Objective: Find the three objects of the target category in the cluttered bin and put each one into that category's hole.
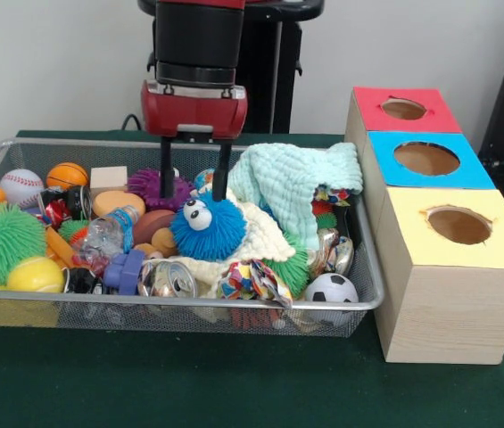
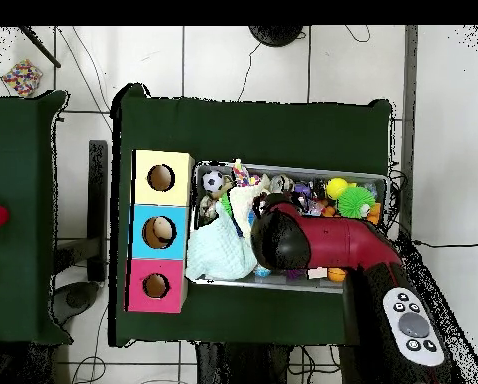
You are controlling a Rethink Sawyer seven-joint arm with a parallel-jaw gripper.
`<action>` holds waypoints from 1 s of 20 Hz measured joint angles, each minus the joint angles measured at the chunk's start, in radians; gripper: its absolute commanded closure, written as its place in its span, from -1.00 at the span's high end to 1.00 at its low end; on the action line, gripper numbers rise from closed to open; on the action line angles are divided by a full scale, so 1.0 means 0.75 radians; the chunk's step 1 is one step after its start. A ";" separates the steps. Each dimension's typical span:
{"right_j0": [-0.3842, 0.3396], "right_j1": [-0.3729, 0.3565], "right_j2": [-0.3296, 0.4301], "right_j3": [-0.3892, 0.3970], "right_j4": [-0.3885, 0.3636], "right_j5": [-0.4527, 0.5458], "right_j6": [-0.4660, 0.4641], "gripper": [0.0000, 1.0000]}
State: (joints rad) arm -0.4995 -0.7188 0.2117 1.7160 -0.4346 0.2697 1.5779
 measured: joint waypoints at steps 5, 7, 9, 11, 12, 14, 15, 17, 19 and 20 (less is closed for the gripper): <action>-0.002 0.040 -0.002 -0.034 -0.065 -0.001 0.000 1.00; -0.006 0.056 -0.002 -0.034 -0.079 -0.002 0.000 1.00; -0.013 0.072 -0.002 -0.034 -0.086 -0.002 0.000 1.00; -0.021 0.089 -0.002 -0.034 -0.087 -0.002 0.000 1.00; -0.022 0.095 -0.002 -0.033 -0.087 -0.002 0.000 1.00; -0.025 0.103 -0.002 -0.032 -0.088 -0.002 0.000 1.00; -0.025 0.104 -0.002 -0.032 -0.088 -0.002 0.000 1.00; -0.025 0.106 -0.002 -0.030 -0.088 -0.002 0.000 1.00; -0.025 0.106 -0.002 -0.029 -0.087 -0.002 0.000 1.00; -0.025 0.106 -0.002 -0.029 -0.087 -0.002 0.000 1.00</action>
State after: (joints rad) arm -0.5184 -0.6394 0.2103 1.6946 -0.4998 0.2682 1.5781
